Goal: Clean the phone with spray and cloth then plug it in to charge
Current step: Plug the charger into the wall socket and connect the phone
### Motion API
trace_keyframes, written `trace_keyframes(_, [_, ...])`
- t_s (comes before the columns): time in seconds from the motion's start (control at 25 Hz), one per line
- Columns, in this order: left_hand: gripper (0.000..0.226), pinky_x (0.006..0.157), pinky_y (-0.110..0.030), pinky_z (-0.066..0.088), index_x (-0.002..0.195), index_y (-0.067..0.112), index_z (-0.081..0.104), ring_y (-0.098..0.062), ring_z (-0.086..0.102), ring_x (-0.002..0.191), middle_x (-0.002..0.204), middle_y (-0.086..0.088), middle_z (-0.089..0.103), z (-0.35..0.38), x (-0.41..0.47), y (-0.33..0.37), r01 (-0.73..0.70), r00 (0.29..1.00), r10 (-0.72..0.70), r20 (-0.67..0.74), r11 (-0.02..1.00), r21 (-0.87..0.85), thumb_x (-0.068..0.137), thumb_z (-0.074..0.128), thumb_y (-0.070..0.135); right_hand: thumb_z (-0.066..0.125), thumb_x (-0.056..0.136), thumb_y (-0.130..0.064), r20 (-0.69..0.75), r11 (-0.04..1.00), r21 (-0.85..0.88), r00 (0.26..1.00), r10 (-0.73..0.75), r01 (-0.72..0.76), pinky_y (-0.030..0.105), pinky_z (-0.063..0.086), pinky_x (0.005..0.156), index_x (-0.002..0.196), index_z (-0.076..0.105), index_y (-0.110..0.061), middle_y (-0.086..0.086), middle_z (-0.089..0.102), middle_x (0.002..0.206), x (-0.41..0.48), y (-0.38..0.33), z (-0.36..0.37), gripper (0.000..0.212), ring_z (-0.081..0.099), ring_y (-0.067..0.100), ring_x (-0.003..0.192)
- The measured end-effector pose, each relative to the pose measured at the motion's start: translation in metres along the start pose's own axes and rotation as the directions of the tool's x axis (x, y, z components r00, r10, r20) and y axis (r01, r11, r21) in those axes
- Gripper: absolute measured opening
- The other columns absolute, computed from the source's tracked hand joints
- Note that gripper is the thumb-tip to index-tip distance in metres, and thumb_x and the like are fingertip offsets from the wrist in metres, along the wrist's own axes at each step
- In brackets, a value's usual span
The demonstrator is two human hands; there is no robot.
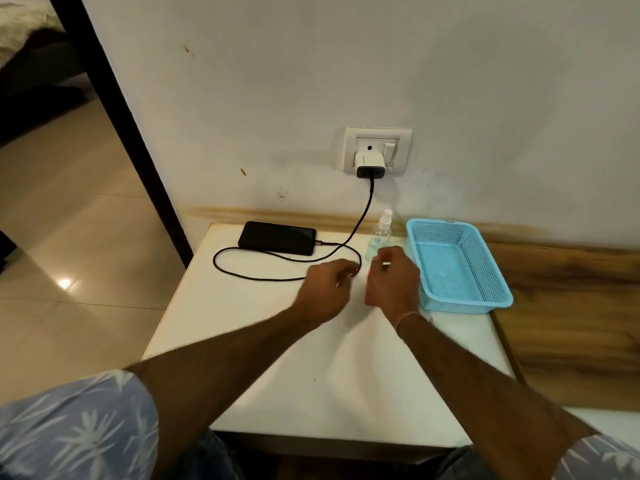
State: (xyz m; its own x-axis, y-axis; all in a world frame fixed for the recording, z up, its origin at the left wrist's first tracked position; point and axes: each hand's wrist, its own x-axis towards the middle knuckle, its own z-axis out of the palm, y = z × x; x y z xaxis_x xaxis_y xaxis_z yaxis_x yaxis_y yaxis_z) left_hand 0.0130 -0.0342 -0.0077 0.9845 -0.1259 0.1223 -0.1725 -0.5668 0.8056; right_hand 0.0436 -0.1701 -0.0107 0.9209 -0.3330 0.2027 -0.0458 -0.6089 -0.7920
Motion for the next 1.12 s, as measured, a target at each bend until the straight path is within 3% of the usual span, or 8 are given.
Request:
trace_keyframes(0.16, [0.044, 0.084, -0.016, 0.048, 0.146, 0.027, 0.051, -0.018, 0.063, 0.113, 0.131, 0.001, 0.066, 0.033, 0.041, 0.041, 0.281, 0.959, -0.253, 0.127, 0.902, -0.327, 0.102, 0.05, 0.02, 0.054, 0.091, -0.014, 0.089, 0.972, 0.118, 0.977, 0.192, -0.202, 0.026, 0.037, 0.082, 0.123, 0.058, -0.01, 0.012, 0.065, 0.119, 0.026, -0.009, -0.011, 0.033, 0.06, 0.029, 0.109])
trace_keyframes(0.28, [0.061, 0.104, -0.032, 0.042, 0.159, 0.026, 0.028, -0.027, 0.047, 0.138, 0.155, -0.003, 0.045, 0.04, 0.063, 0.047, 0.42, 0.906, -0.408, 0.111, 0.832, -0.363, 0.102, 0.051, 0.022, 0.056, 0.092, -0.02, 0.207, 0.978, 0.093, 0.964, 0.167, -0.189, 0.03, 0.039, 0.084, 0.125, 0.057, -0.014, 0.01, 0.064, 0.118, 0.036, -0.01, -0.014, 0.033, 0.06, 0.029, 0.108])
trace_keyframes(0.36, [0.051, 0.111, -0.039, 0.043, 0.152, 0.028, 0.042, -0.029, 0.05, 0.136, 0.149, -0.004, 0.052, 0.044, 0.069, 0.047, 0.447, 0.891, -0.443, 0.102, 0.811, -0.377, 0.102, 0.05, 0.023, 0.051, 0.094, -0.025, 0.251, 0.985, 0.073, 0.959, 0.132, -0.154, 0.031, 0.046, 0.081, 0.108, 0.063, -0.018, 0.006, 0.068, 0.104, 0.04, -0.011, -0.014, 0.02, 0.063, 0.024, 0.094])
trace_keyframes(0.48, [0.031, 0.104, -0.047, 0.051, 0.131, 0.025, 0.06, -0.028, 0.063, 0.116, 0.125, -0.006, 0.067, 0.051, 0.073, 0.048, 0.431, 0.896, -0.436, 0.086, 0.804, -0.41, 0.102, 0.05, 0.028, 0.049, 0.095, -0.026, 0.235, 0.989, 0.039, 0.963, 0.13, -0.144, 0.035, 0.051, 0.081, 0.098, 0.066, -0.016, 0.006, 0.069, 0.094, 0.045, -0.009, -0.014, 0.02, 0.064, 0.024, 0.088])
trace_keyframes(0.6, [0.041, 0.108, -0.046, 0.047, 0.144, 0.022, 0.052, -0.028, 0.058, 0.124, 0.137, -0.008, 0.061, 0.051, 0.075, 0.056, 0.386, 0.917, -0.391, 0.077, 0.826, -0.411, 0.103, 0.047, 0.023, 0.055, 0.092, -0.021, 0.216, 0.99, 0.038, 0.969, 0.123, -0.134, 0.028, 0.043, 0.073, 0.098, 0.068, -0.015, 0.006, 0.07, 0.093, 0.054, -0.012, -0.021, 0.016, 0.064, 0.025, 0.087])
trace_keyframes(0.72, [0.036, 0.105, -0.045, 0.049, 0.135, 0.018, 0.058, -0.029, 0.061, 0.116, 0.127, -0.01, 0.065, 0.046, 0.086, 0.079, 0.282, 0.954, -0.298, 0.028, 0.867, -0.41, 0.102, 0.043, 0.016, 0.057, 0.092, -0.022, 0.168, 0.992, 0.089, 0.983, 0.074, -0.09, 0.027, 0.041, 0.074, 0.1, 0.068, -0.014, 0.005, 0.07, 0.093, 0.069, -0.023, -0.04, 0.016, 0.064, 0.024, 0.087])
trace_keyframes(0.88, [0.036, 0.094, -0.035, 0.051, 0.14, 0.016, 0.054, -0.024, 0.062, 0.111, 0.129, -0.009, 0.064, 0.048, 0.115, 0.117, 0.235, 0.969, -0.245, 0.027, 0.887, -0.398, 0.106, 0.045, 0.019, 0.057, 0.094, -0.023, 0.064, 0.993, 0.108, 0.998, 0.029, -0.036, 0.031, 0.05, 0.084, 0.107, 0.067, -0.014, 0.006, 0.07, 0.103, 0.097, -0.034, -0.07, 0.018, 0.063, 0.023, 0.089])
trace_keyframes(1.12, [0.035, 0.1, -0.033, 0.048, 0.139, 0.009, 0.053, -0.028, 0.062, 0.116, 0.133, -0.012, 0.062, 0.068, 0.128, 0.135, 0.264, 0.965, -0.248, 0.091, 0.918, -0.297, 0.109, 0.041, 0.023, 0.057, 0.096, -0.017, 0.059, 0.998, 0.034, 0.997, 0.056, -0.058, 0.039, 0.051, 0.096, 0.12, 0.064, -0.01, 0.01, 0.068, 0.115, 0.117, -0.006, -0.088, 0.026, 0.063, 0.028, 0.1])
